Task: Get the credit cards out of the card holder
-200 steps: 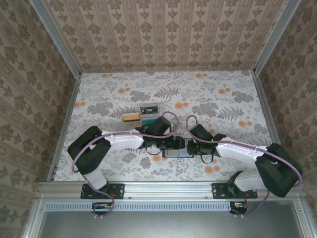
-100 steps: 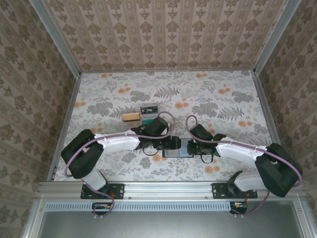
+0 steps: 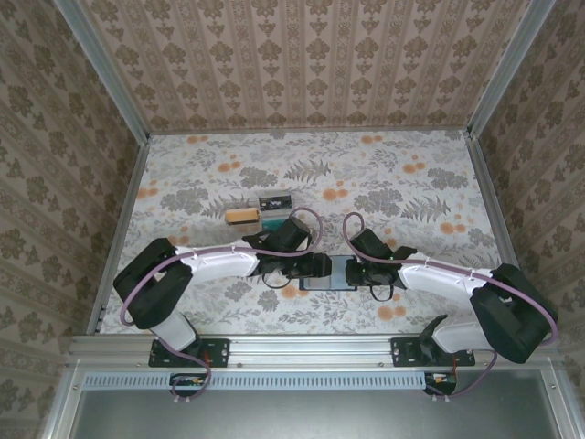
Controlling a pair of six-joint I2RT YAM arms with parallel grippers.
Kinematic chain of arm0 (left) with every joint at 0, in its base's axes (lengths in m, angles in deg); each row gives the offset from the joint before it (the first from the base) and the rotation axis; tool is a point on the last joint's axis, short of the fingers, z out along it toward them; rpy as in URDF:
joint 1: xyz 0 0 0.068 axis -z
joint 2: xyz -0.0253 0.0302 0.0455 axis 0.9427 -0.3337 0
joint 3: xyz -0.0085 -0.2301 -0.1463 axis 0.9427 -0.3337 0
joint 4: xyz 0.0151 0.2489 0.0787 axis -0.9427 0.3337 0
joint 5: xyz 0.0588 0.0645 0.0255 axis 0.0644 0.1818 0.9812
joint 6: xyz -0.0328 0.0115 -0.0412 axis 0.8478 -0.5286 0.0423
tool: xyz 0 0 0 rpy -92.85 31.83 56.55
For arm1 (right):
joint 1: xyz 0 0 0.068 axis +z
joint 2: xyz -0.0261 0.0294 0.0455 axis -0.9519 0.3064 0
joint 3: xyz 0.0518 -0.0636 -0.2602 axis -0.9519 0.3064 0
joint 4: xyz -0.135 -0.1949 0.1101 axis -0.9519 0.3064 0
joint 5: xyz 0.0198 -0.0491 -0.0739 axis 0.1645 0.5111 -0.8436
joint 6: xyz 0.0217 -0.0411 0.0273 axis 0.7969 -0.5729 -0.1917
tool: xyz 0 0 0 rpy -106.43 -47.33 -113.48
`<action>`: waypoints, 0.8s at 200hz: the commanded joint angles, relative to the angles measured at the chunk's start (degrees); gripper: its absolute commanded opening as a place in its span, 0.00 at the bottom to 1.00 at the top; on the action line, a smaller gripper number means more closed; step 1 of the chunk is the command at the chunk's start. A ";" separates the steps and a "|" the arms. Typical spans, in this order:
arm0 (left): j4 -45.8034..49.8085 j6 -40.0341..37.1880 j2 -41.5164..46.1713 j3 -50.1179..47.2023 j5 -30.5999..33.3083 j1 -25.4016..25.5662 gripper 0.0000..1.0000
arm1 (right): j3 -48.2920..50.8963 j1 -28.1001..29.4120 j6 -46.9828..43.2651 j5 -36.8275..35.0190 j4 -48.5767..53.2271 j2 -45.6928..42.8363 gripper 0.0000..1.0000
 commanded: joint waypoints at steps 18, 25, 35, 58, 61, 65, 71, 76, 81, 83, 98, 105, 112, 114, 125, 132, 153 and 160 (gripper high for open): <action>2.25 -0.08 -2.49 0.39 -0.52 -0.36 0.70 | 0.48 0.69 0.93 -0.37 1.58 2.02 0.17; 2.31 -0.08 -2.63 0.50 -0.45 -0.29 0.70 | 0.52 0.68 0.94 -0.37 1.53 2.06 0.17; 2.17 -0.13 -2.47 0.36 -0.39 -0.29 0.69 | 0.49 0.69 0.94 -0.35 1.67 2.06 0.17; 1.93 -0.36 -0.80 -0.16 0.41 -0.33 0.69 | 0.57 0.69 0.93 -0.36 1.57 2.14 0.17; 1.93 -0.34 -0.50 -0.23 0.56 -0.34 0.69 | 0.59 0.65 0.94 -0.43 1.57 2.16 0.17; 1.88 -0.38 -0.07 -0.28 0.86 -0.30 0.69 | 0.57 0.64 0.94 -0.45 1.58 2.15 0.17; 1.97 -0.39 0.48 -0.56 1.18 -0.36 0.69 | 0.52 0.67 0.88 -0.38 1.53 2.24 0.17; 2.09 -0.29 0.92 -0.70 1.52 -0.35 0.69 | 0.48 0.67 0.94 -0.35 1.50 2.31 0.17; 2.23 -0.28 1.17 -0.87 1.67 -0.43 0.69 | 0.48 0.69 0.94 -0.36 1.46 2.39 0.17; 2.27 -0.26 1.32 -0.83 1.74 -0.39 0.69 | 0.48 0.69 0.94 -0.33 1.40 2.41 0.17; 2.80 0.00 1.52 -1.14 2.11 -0.58 0.69 | 0.39 0.69 0.94 -0.25 1.29 2.59 0.17; 2.80 0.01 1.31 -1.25 1.96 -0.56 0.69 | 0.39 0.62 0.94 -0.19 1.21 2.67 0.17; 2.81 0.01 1.11 -1.39 1.93 -0.58 0.69 | 0.30 0.69 0.94 -0.14 1.14 2.76 0.17; 2.81 0.06 1.06 -1.35 1.94 -0.58 0.69 | 0.30 0.69 0.98 -0.19 1.16 2.81 0.17; 2.58 0.30 0.72 -1.60 1.76 -0.61 0.69 | 0.21 0.69 0.95 -0.07 1.16 2.85 0.17; 2.26 0.45 0.60 -1.75 1.50 -0.55 0.69 | 0.21 0.77 0.94 -0.05 1.19 2.94 0.17; 2.27 0.43 -0.10 -1.42 1.00 -0.55 0.69 | 0.20 0.74 0.94 -0.05 1.31 2.85 0.17; 2.43 0.37 -0.41 -1.27 0.81 -0.59 0.69 | 0.30 0.78 0.96 -0.09 1.31 2.77 0.17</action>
